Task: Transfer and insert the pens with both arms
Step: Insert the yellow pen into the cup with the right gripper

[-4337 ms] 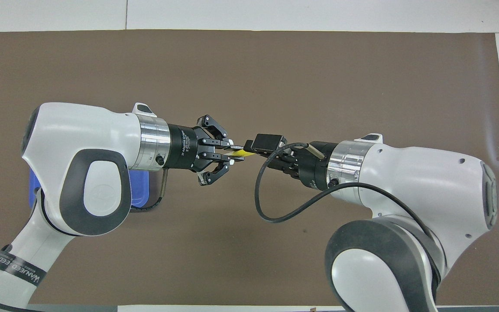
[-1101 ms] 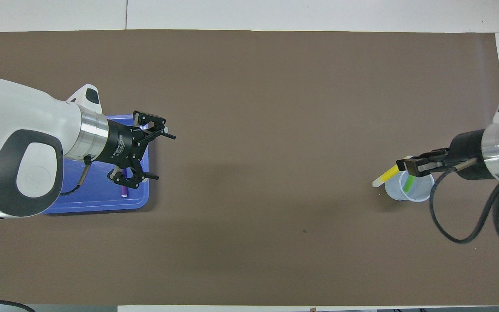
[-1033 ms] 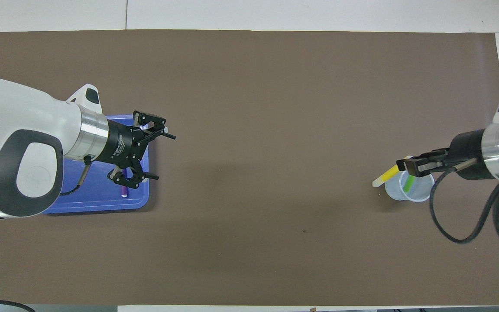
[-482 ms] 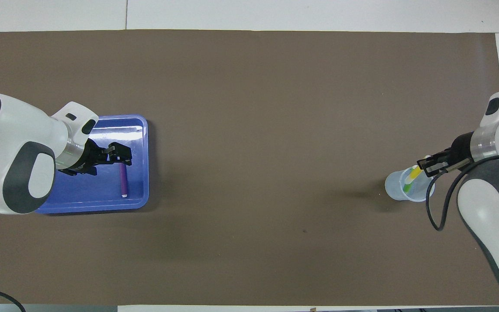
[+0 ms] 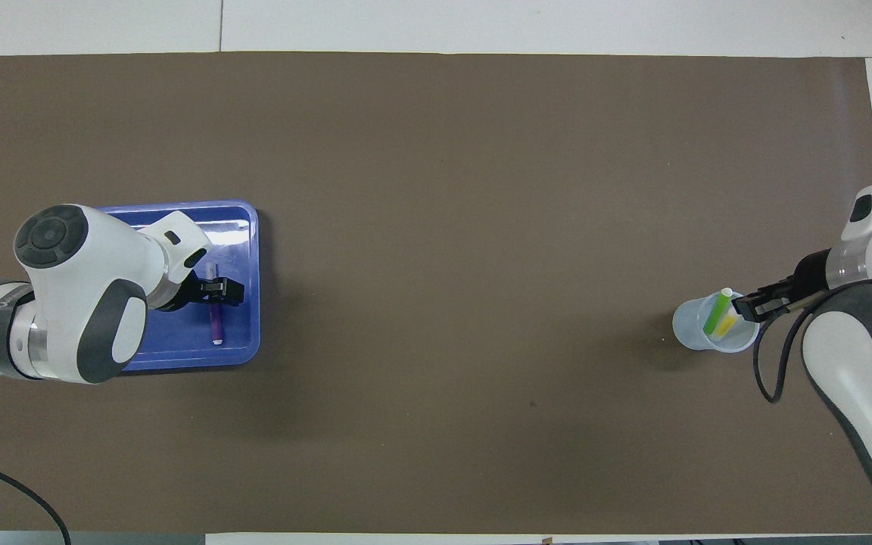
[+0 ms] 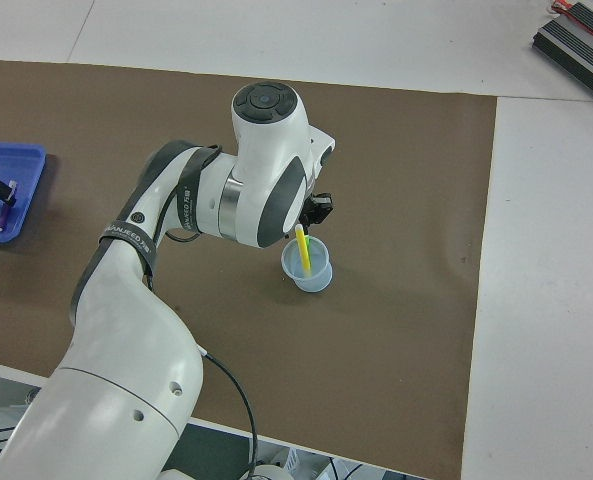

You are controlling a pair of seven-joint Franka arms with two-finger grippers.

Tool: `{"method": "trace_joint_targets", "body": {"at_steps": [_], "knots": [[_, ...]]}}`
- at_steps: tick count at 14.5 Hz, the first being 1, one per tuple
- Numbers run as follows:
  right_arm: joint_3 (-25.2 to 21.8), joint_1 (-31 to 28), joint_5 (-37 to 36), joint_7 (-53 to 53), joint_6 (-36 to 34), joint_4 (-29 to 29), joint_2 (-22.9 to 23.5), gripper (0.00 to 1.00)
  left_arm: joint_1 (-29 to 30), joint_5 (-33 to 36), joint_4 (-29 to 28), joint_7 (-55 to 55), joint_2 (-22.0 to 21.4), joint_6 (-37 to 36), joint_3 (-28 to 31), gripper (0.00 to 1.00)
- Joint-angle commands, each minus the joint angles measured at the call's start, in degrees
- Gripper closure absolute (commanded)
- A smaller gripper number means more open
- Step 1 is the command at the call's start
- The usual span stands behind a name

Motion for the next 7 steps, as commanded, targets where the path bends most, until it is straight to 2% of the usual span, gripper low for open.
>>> {"method": "trace_joint_targets", "body": {"at_steps": [1,5,7], "knots": [[0.77,-0.39,-0.88,-1.02,0.94,-0.38,-0.37,0.00,-0.57,1.44,-0.42,0.09,1.47,2.29,0.17,0.03],[1.38,0.40,2.09,3.09,-0.64,3.57,0.51,0.00,-0.57,1.44,-0.34,0.00,2.27,3.17,0.26,0.11],[1.47,3.12,7.53,5.64,-2.48,5.59,0.51,0.00,-0.49,1.44,-0.34,0.09,2.36,3.17,0.26,0.22]]}}
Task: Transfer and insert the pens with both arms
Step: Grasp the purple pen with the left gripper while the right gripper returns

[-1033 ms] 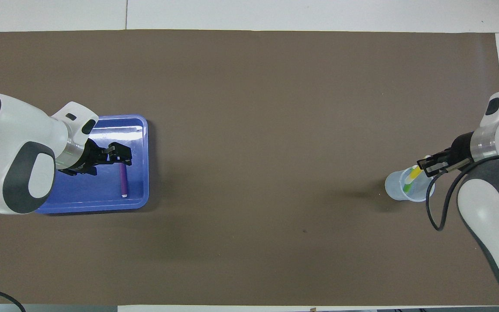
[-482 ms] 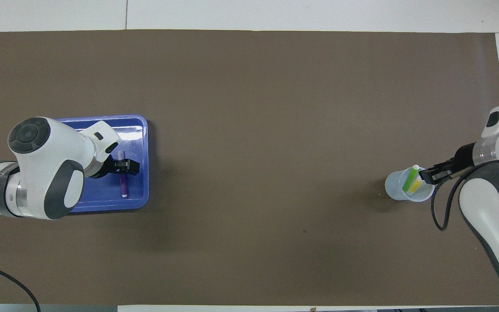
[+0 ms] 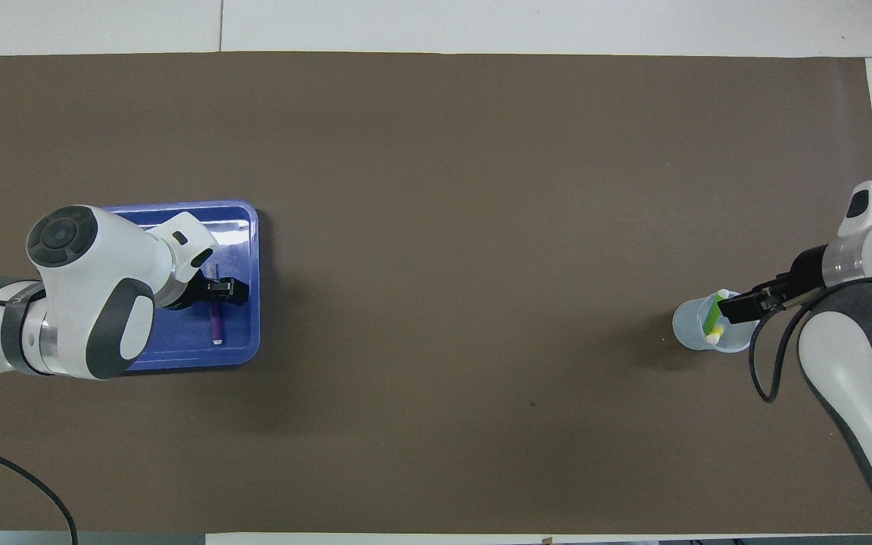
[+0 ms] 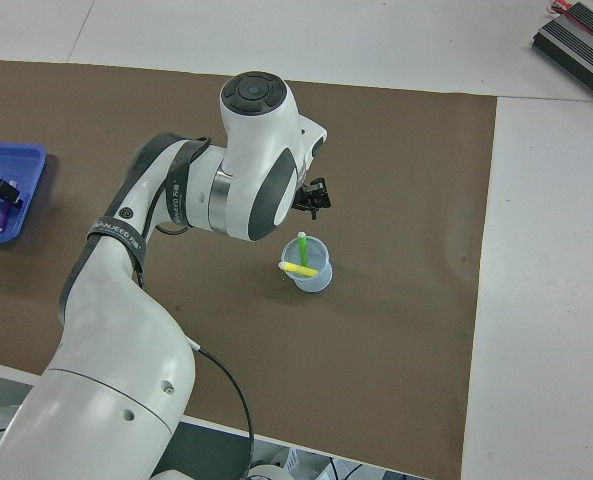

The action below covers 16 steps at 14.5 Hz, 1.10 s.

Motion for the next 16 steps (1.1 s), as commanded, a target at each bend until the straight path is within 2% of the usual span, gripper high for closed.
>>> {"method": "trace_joint_targets", "body": {"at_steps": [1,3,5,7,8,14,16], "knots": [[0.68,2.23,5.93,6.27,-2.09,3.11,0.49,0.00,-0.45,1.17,-0.34,0.04,0.23,1.23,0.32,0.30],[0.68,4.77,11.29,14.34,-2.09,3.37,0.32,0.00,-0.36,1.17,-0.25,0.04,0.23,1.15,0.32,0.45],[0.77,6.18,18.23,21.38,-1.75,3.46,0.14,0.00,-0.19,1.26,-0.16,0.04,0.23,1.06,0.32,0.68],[0.77,8.29,22.90,27.28,-0.78,3.38,0.23,0.00,0.16,1.35,-0.08,0.21,0.23,1.06,0.32,0.94],[0.77,8.73,25.44,28.87,0.01,3.38,0.14,0.00,0.25,1.35,0.10,0.21,0.23,0.89,0.32,1.00],[0.77,11.98,33.90,34.85,4.05,3.46,0.14,0.00,0.69,1.26,1.50,0.12,0.32,-0.52,0.32,1.00],[0.77,14.70,37.49,41.33,6.85,3.55,-0.04,0.00,0.69,1.26,5.18,-0.14,1.28,-5.24,0.32,1.00]]}}
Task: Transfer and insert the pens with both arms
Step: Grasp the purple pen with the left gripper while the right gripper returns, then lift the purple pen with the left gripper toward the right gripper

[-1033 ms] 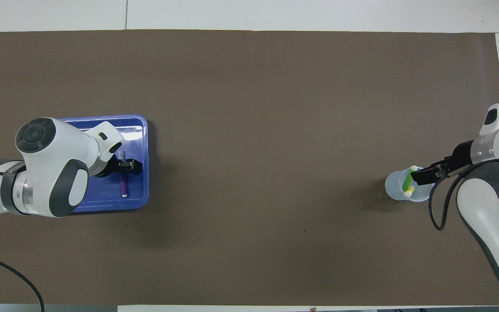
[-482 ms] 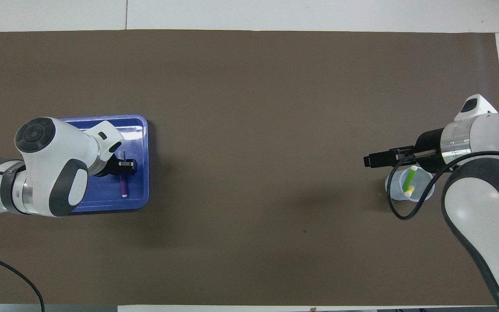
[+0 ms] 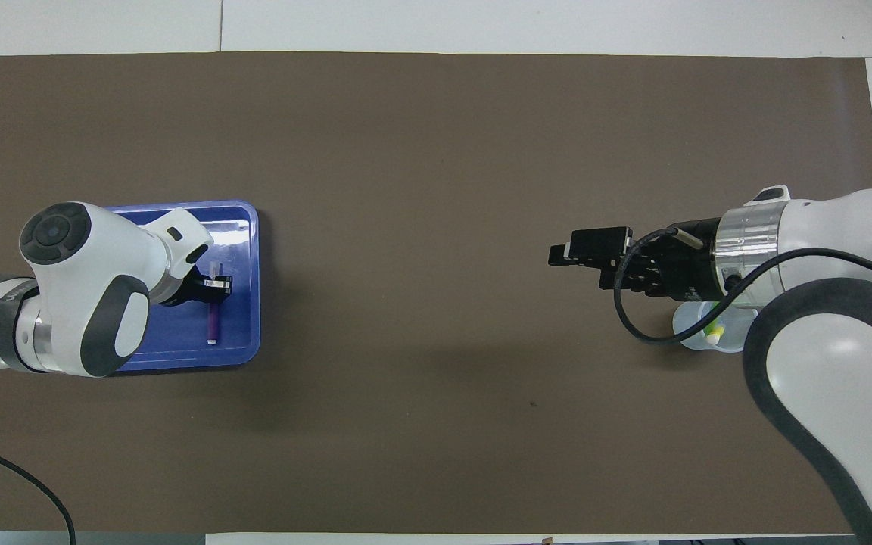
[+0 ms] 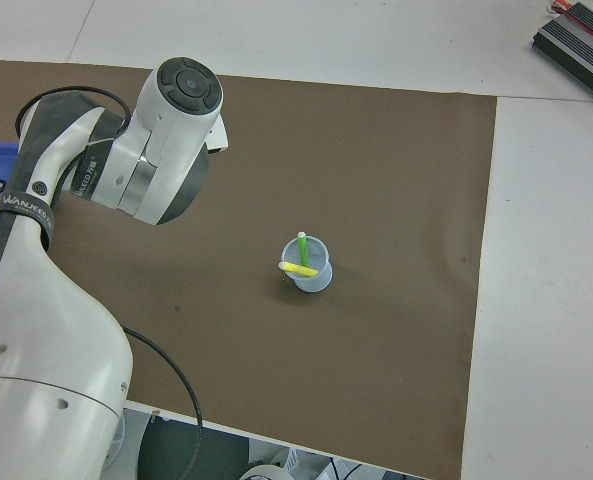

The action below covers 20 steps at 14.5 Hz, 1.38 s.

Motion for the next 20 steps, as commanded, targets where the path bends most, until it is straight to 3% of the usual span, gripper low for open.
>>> {"method": "trace_joint_targets", "body": {"at_steps": [1,3,5,8,14,17,20], "knots": [[0.05,3.34,3.90,8.58,4.55,0.34,-0.04,0.00,0.27,0.68,7.03,-0.32,1.87,-8.64,0.03,1.00],[0.05,5.71,6.27,12.99,6.50,0.34,0.05,0.00,0.18,-0.37,12.57,-1.11,1.96,-16.56,-0.06,1.00],[0.05,7.73,7.95,17.47,8.43,0.25,0.05,0.00,-0.43,-5.61,17.84,-4.87,1.78,-23.15,-0.06,1.00],[0.05,9.94,8.04,19.25,11.42,0.08,0.05,0.00,-1.05,-14.31,24.70,-18.20,1.61,-30.20,-0.76,1.00],[0.14,12.21,8.13,19.16,14.40,-0.01,0.13,0.00,-1.93,-27.33,25.87,-58.80,-0.76,-25.22,-9.19,1.00],[0.13,14.60,8.13,18.72,18.63,-0.89,0.14,0.00,-2.02,-35.50,24.73,-70.77,-1.12,-20.22,-11.40,1.00],[0.14,14.95,8.13,18.54,18.98,-1.06,0.05,0.00,-1.93,-44.55,21.04,-74.59,-2.96,-15.81,-12.02,1.00]]}}
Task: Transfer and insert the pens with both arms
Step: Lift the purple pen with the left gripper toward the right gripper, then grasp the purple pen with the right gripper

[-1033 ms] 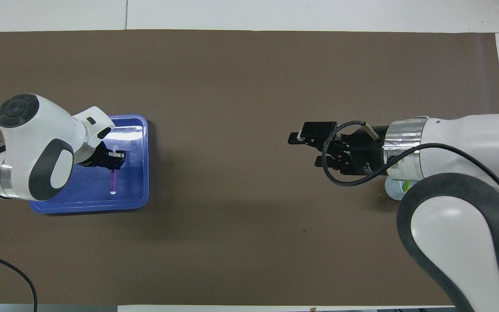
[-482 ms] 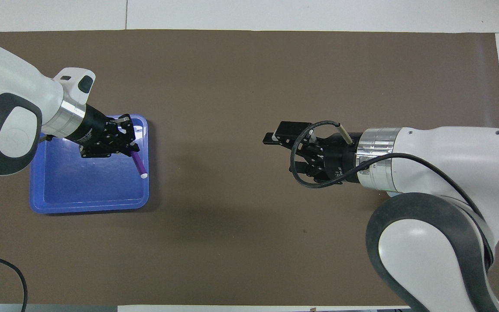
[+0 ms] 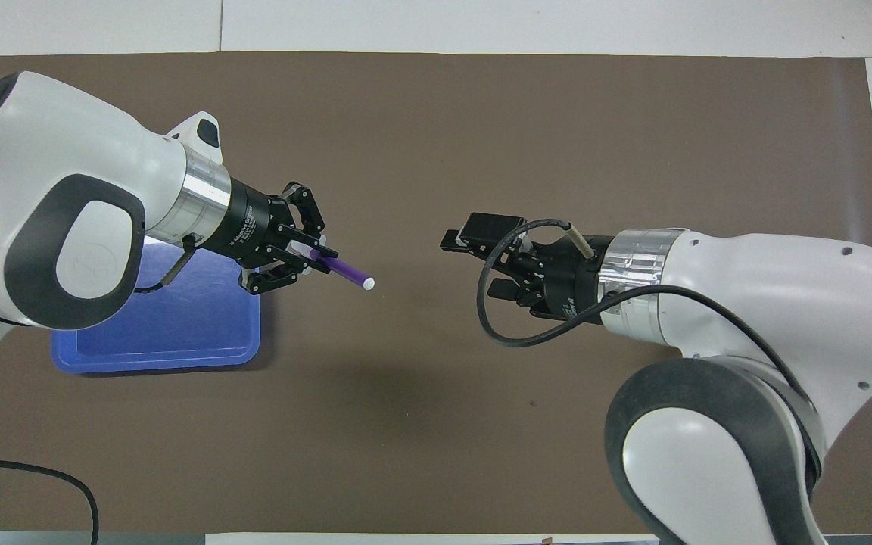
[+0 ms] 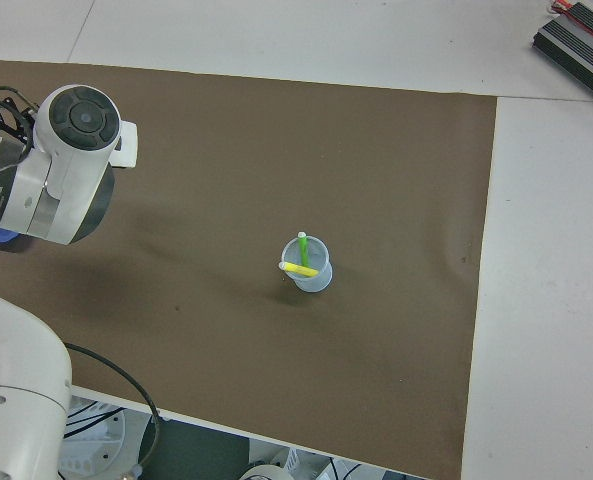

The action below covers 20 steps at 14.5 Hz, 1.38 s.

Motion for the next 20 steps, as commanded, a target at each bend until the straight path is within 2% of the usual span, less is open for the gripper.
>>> {"method": "trace_joint_targets", "body": {"at_steps": [1,3,4,7,9,13,15,20], "knots": [[-0.06,0.15,1.28,-0.52,1.06,-0.66,-0.26,0.00,0.42,-8.33,-4.92,-2.39,-3.80,3.50,-0.13,1.00],[0.02,0.16,1.19,-1.13,1.15,-1.19,-0.44,0.05,0.33,-13.08,-7.20,-2.57,-5.29,4.99,-0.13,1.00],[0.02,0.24,1.19,-1.31,1.23,-1.19,-0.44,0.13,0.33,-14.32,-7.73,-3.70,-5.56,5.26,-0.22,1.00],[0.11,2.00,1.19,-1.40,4.91,-1.19,-0.17,0.23,0.25,-16.09,-7.83,-6.07,-5.74,5.26,-0.40,1.00],[0.11,2.88,1.19,-1.57,6.07,-1.19,0.00,0.34,-0.63,-16.18,-7.74,-7.39,-5.74,6.13,-0.92,1.00],[0.02,2.79,1.10,-2.62,6.16,-1.19,0.09,0.42,-1.25,-16.27,-7.74,-8.72,-5.74,7.54,-1.01,1.00],[0.02,2.79,1.10,-2.63,6.16,-1.19,0.09,0.51,-1.25,-16.27,-7.74,-8.98,-5.74,7.63,-1.01,1.00],[0.02,2.09,1.10,-2.54,8.44,-1.19,0.44,0.53,-1.07,-16.97,-7.74,-9.07,-5.74,7.81,-1.01,1.00]]}}
